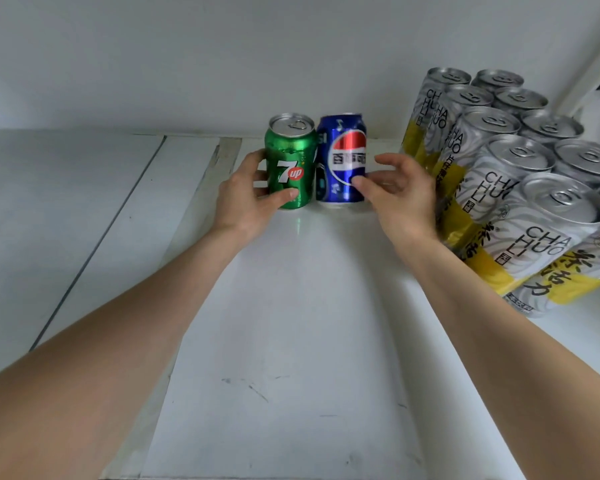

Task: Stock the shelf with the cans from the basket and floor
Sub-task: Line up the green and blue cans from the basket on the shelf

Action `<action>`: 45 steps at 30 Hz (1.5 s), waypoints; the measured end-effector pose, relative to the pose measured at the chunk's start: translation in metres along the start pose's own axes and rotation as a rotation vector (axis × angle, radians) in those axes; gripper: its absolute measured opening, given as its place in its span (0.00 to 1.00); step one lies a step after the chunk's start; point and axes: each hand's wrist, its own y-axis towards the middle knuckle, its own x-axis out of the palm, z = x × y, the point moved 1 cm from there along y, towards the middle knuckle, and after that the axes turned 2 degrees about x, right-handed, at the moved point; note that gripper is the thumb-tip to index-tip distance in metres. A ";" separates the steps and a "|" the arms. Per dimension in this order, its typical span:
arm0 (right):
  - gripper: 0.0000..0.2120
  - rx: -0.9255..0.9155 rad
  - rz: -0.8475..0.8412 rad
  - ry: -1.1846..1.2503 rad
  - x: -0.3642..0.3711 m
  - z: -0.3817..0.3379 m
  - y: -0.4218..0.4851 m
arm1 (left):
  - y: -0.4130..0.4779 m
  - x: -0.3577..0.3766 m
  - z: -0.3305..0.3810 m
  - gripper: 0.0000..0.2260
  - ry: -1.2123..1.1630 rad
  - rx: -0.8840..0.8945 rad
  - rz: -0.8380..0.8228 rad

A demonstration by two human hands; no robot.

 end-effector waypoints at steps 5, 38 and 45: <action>0.22 -0.003 -0.147 -0.071 0.017 0.006 0.013 | 0.007 -0.001 -0.001 0.29 0.020 0.025 -0.023; 0.16 0.252 0.002 0.199 0.053 0.006 0.070 | 0.064 0.005 -0.016 0.31 0.072 0.031 -0.002; 0.23 0.111 -0.118 0.094 0.045 0.017 0.068 | 0.075 0.011 -0.018 0.30 0.075 0.015 0.022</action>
